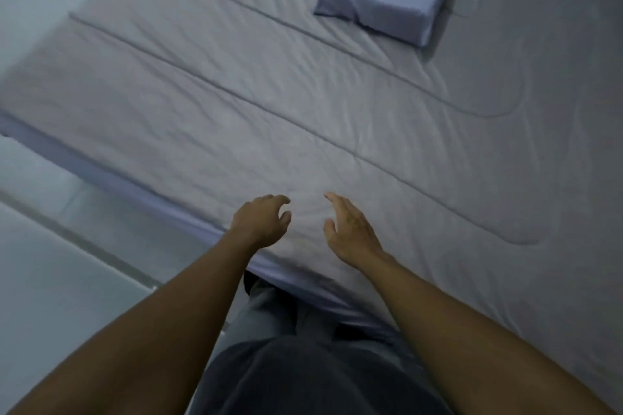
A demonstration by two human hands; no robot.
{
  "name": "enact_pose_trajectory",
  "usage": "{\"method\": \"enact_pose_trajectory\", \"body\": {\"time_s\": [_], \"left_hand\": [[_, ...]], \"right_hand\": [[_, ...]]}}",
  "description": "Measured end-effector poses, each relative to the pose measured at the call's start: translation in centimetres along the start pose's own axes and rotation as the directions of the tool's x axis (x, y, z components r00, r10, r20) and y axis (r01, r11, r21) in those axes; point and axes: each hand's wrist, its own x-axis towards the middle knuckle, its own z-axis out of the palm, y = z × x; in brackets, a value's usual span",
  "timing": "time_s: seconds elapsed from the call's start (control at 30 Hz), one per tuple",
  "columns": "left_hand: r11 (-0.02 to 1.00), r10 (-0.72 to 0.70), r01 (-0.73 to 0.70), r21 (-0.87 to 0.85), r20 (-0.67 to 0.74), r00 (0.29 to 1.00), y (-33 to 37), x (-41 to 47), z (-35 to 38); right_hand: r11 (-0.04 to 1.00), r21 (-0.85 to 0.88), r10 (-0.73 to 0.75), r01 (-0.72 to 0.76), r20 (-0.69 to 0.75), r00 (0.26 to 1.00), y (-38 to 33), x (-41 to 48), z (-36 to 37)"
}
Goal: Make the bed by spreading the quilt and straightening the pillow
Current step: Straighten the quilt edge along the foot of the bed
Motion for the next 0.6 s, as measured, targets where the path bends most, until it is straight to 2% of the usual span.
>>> {"method": "enact_pose_trajectory", "body": {"time_s": [0.13,0.27,0.47,0.6], "left_hand": [[0.995,-0.06,0.056,-0.083,-0.049,0.997,-9.0,-0.2,-3.5],[0.965,-0.176,0.158,-0.209,-0.071,0.982,-18.0,-1.5,-6.7],[0.804,-0.398,0.307,-0.509,-0.079,0.914,-28.9,-3.0,-9.6],[0.727,-0.479,0.327,-0.604,-0.105,0.871,-34.3,-4.2,-11.4]], "right_hand": [[0.999,0.044,0.004,-0.006,0.04,0.999,-7.3,4.3,4.5],[0.999,0.016,-0.043,0.041,0.13,0.991,-14.8,8.3,9.3],[0.981,0.026,-0.191,0.19,0.243,0.951,-23.7,13.8,16.0],[0.958,0.002,-0.277,0.288,0.28,0.919,-28.3,16.8,19.6]]}}
